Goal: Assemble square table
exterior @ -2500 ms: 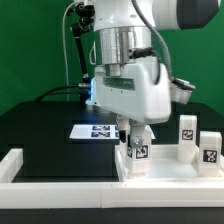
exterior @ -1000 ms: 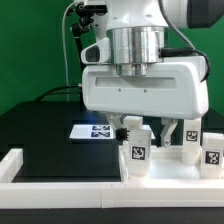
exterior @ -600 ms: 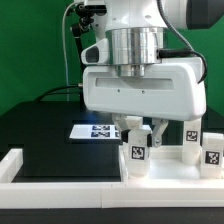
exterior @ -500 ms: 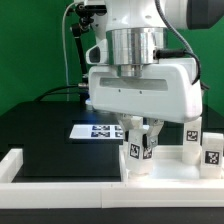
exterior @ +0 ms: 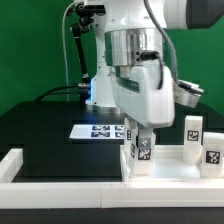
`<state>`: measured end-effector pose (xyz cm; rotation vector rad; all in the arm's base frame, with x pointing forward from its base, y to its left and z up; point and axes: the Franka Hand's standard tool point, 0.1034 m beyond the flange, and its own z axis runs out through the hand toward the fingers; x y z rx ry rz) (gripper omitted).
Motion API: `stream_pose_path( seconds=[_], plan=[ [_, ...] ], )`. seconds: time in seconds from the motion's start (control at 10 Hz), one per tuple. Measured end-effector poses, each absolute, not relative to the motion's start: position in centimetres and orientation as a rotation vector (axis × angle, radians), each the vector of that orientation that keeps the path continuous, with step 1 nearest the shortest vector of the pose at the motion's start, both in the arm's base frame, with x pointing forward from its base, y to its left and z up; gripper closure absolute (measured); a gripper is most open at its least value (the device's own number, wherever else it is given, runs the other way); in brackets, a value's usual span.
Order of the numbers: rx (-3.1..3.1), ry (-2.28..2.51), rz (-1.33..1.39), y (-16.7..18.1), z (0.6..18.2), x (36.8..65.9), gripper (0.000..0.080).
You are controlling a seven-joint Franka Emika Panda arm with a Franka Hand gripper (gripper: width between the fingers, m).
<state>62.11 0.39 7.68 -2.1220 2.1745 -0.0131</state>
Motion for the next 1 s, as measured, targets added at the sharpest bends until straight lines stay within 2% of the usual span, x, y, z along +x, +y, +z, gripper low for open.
stream_pose_path(
  seconds=[0.1,0.4,0.5,0.6,0.7,0.8,1.0],
  plan=[
    [-1.796,2.369,-0.014,0.2,7.5,62.2,0.0511],
    [-1.633,2.445,0.004,-0.1,7.5,62.0,0.0509],
    [-1.664,2.427,0.000,-0.2,7.4,62.0,0.0353],
    [-1.736,2.383,-0.011,-0.1,7.4,62.0,0.0353],
    [-1.970,2.230,-0.061,0.5,7.7,62.3,0.0226],
    [-2.170,2.042,-0.087,1.0,7.7,62.3,0.0165],
    [-2.318,1.883,-0.101,0.9,7.5,62.2,0.0154]
  ],
)
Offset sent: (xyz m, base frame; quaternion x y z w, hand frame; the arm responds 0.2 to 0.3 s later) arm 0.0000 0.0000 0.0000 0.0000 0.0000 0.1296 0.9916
